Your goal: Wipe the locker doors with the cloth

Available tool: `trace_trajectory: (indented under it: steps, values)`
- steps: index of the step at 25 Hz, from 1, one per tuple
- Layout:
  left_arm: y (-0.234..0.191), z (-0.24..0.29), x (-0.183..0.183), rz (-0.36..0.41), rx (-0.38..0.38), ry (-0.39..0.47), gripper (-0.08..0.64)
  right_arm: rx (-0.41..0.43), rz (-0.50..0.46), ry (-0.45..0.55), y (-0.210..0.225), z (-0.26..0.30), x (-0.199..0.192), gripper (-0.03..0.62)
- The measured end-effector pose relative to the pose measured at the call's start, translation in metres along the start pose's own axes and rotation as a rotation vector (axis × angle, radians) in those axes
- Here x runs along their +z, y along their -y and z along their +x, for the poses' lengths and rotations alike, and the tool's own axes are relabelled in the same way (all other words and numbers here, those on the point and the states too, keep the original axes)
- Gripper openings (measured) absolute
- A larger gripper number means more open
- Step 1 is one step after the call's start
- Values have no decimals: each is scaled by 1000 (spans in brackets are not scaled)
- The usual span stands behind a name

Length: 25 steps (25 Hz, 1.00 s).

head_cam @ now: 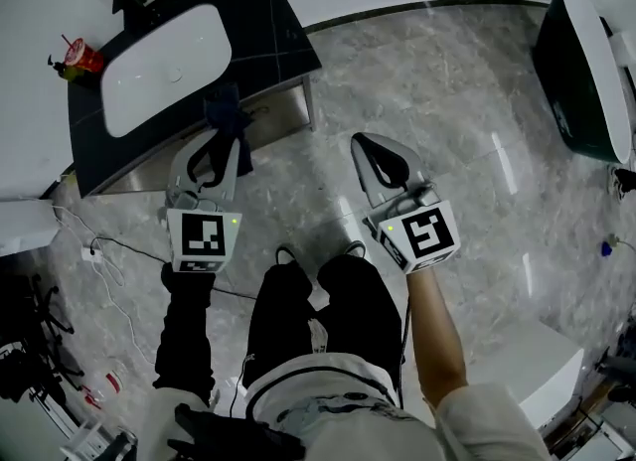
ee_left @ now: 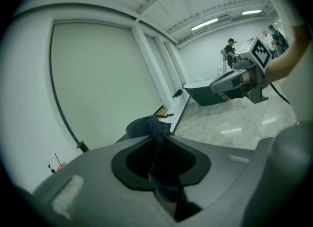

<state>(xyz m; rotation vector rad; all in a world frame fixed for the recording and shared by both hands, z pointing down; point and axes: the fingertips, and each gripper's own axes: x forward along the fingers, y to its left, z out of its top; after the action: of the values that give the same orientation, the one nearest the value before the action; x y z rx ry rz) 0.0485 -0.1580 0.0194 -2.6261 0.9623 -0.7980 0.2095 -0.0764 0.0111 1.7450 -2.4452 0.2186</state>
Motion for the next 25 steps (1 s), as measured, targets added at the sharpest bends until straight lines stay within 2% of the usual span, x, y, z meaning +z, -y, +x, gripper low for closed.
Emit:
trace_trajectory:
  steps: [4, 14, 17, 25]
  values:
    - [22, 37, -45, 111, -20, 35, 67, -6, 1, 12, 4, 24, -57, 5]
    - [75, 108, -113, 305, 23, 205, 67, 27, -145, 128, 20, 63, -184, 5]
    - [94, 132, -127, 400, 31, 261, 67, 38, -194, 166, 22, 76, -218, 5]
    - [109, 178, -152, 642, 160, 340, 67, 61, -254, 293, 36, 96, -282, 5]
